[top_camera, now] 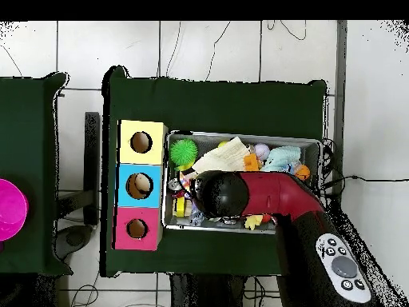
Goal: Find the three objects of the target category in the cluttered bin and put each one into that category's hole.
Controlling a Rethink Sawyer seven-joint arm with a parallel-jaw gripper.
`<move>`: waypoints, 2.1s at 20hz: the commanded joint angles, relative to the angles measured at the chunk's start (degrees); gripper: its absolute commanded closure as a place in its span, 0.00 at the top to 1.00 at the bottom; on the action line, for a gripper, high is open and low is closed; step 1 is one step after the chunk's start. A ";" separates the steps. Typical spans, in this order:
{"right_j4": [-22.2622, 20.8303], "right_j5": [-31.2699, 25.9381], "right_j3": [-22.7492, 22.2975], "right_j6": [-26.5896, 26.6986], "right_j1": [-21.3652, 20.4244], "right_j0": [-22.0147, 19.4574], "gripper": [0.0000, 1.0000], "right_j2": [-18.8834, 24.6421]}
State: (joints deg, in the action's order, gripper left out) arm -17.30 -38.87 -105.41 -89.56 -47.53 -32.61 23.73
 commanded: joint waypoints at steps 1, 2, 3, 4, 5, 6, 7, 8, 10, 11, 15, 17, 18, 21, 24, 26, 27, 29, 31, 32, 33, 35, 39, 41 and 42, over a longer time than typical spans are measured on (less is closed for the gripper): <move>-0.92 -3.39 -3.63 4.56 1.38 -0.93 1.00 4.46; -1.11 -3.08 -3.66 4.56 1.39 -0.94 1.00 4.53; -1.34 -2.69 -3.66 4.49 1.39 -0.91 1.00 4.51; -1.68 -1.79 -3.79 4.49 1.41 -0.98 1.00 4.61; -2.02 -1.14 -3.90 4.31 1.37 -0.92 1.00 4.51; -2.20 -0.35 -4.14 4.24 1.40 -1.02 1.00 4.65; -2.46 0.54 -4.01 4.46 1.64 -1.08 1.00 5.04; -2.93 1.60 -3.73 4.72 2.14 -1.06 1.00 5.41; -3.96 2.89 -3.65 4.19 2.50 -0.53 1.00 4.97; -4.52 3.77 -3.84 3.82 2.53 -0.40 1.00 4.68; -8.66 7.17 -4.73 2.49 2.67 0.37 1.00 2.04; -10.74 9.14 -5.79 1.29 3.12 0.53 1.00 0.75; -11.82 10.55 -6.28 0.60 3.49 0.56 1.00 0.29; -15.18 13.80 -6.80 -1.78 4.49 1.59 1.00 -1.90; -18.33 15.63 -6.74 -3.33 5.41 3.00 1.00 -4.52; -19.90 16.65 -6.87 -4.26 6.08 3.90 1.00 -6.32; -19.68 16.33 -7.03 -4.88 6.62 4.09 1.00 -6.93; -19.03 16.43 -7.67 -6.18 6.98 4.57 1.00 -7.93; -18.12 16.30 -8.06 -7.01 7.32 5.10 1.00 -8.53; -17.66 16.06 -8.16 -7.25 7.41 5.41 1.00 -8.73; -17.19 15.97 -8.35 -7.46 7.40 5.71 1.00 -8.75; -15.96 14.81 -9.45 -7.04 6.30 5.83 1.00 -8.48; -13.88 11.41 -10.35 -5.62 4.33 6.10 1.00 -7.94; -13.64 11.20 -10.55 -5.08 4.54 6.09 1.00 -7.68; -13.64 11.50 -10.55 -5.14 5.12 6.21 1.00 -7.64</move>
State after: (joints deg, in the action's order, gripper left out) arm -32.42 -23.75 -113.28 -89.56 -42.97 -26.42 16.48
